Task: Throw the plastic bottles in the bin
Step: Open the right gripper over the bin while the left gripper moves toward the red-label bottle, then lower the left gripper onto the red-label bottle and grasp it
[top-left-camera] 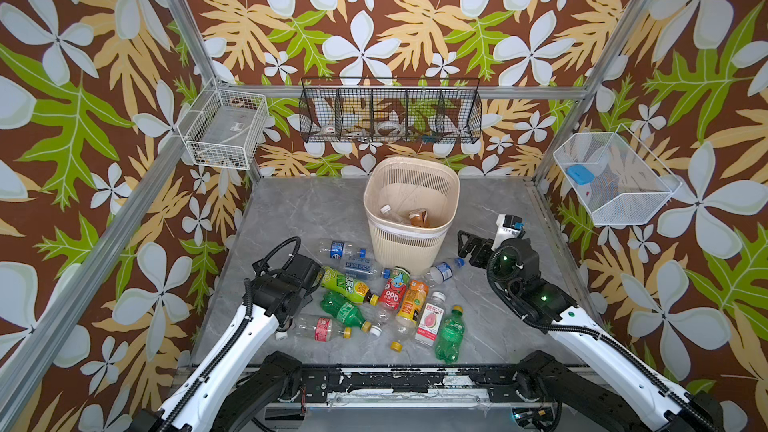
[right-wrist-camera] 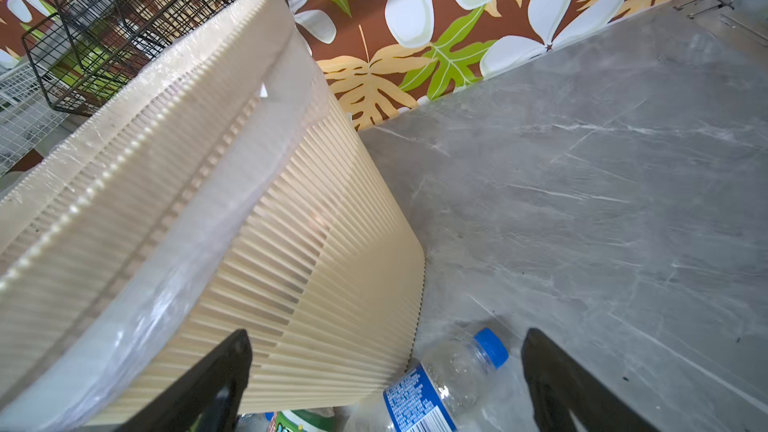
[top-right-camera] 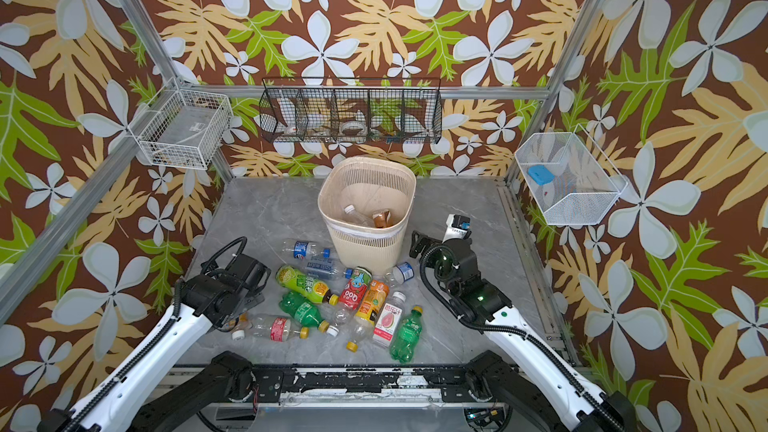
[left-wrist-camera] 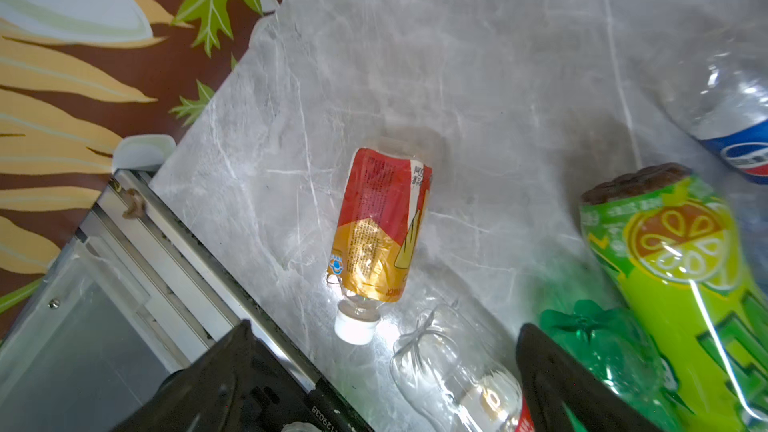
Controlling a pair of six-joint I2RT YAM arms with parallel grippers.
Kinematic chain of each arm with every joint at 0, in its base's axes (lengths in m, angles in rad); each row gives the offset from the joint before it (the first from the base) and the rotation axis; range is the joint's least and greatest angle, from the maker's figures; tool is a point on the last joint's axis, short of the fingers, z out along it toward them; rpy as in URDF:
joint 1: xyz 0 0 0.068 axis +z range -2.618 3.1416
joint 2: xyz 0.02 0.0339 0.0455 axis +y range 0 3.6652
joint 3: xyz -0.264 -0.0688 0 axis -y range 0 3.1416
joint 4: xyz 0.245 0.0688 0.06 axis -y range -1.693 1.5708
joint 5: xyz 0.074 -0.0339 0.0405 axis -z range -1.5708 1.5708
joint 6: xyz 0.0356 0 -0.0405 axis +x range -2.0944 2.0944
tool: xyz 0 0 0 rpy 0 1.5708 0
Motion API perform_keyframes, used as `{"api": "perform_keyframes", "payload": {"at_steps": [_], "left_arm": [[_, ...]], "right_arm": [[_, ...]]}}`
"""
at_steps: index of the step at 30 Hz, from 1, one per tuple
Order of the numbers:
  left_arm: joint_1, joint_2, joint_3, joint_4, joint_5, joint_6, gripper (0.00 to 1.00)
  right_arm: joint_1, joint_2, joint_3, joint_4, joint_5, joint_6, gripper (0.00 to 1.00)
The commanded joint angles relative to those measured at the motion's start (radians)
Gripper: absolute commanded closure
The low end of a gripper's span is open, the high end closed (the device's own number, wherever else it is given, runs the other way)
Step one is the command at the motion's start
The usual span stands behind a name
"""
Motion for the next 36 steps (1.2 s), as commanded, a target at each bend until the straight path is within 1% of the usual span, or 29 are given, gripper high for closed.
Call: {"api": "perform_keyframes", "payload": {"at_steps": [1,4,10,13,16,19,22,26,29,36], "left_arm": [[0.053,0.010,-0.011,0.090,0.045,0.024,0.00],[0.075,0.028,0.017,0.132,0.066,0.015,0.00],[0.090,0.096,-0.021,0.119,-0.031,-0.063,0.00],[0.120,0.094,-0.034,0.137,-0.038,-0.083,0.00],[0.179,0.090,-0.038,0.165,-0.029,-0.058,0.00],[0.207,0.109,-0.041,0.191,-0.033,-0.047,0.00],[0.210,0.149,-0.041,0.207,-0.048,-0.058,0.00],[0.210,0.186,-0.069,0.253,-0.034,-0.079,0.00],[0.210,0.205,-0.079,0.262,-0.056,-0.097,0.00],[0.212,0.245,-0.167,0.347,-0.041,-0.124,0.00]], "right_arm": [[0.000,-0.023,-0.025,0.002,-0.006,0.040,0.00],[0.000,-0.052,-0.055,-0.009,0.009,0.058,0.00],[-0.002,-0.078,-0.063,-0.034,0.033,0.062,0.00],[-0.002,-0.084,-0.061,-0.037,0.036,0.061,0.01],[-0.002,-0.084,-0.060,-0.035,0.035,0.061,0.01],[-0.002,-0.084,-0.063,-0.036,0.034,0.064,0.01],[-0.002,-0.087,-0.071,-0.030,0.033,0.070,0.00],[-0.002,-0.086,-0.071,-0.033,0.030,0.074,0.00],[-0.003,-0.090,-0.065,-0.044,0.034,0.074,0.00],[-0.003,-0.104,-0.058,-0.056,0.037,0.087,0.00]]}}
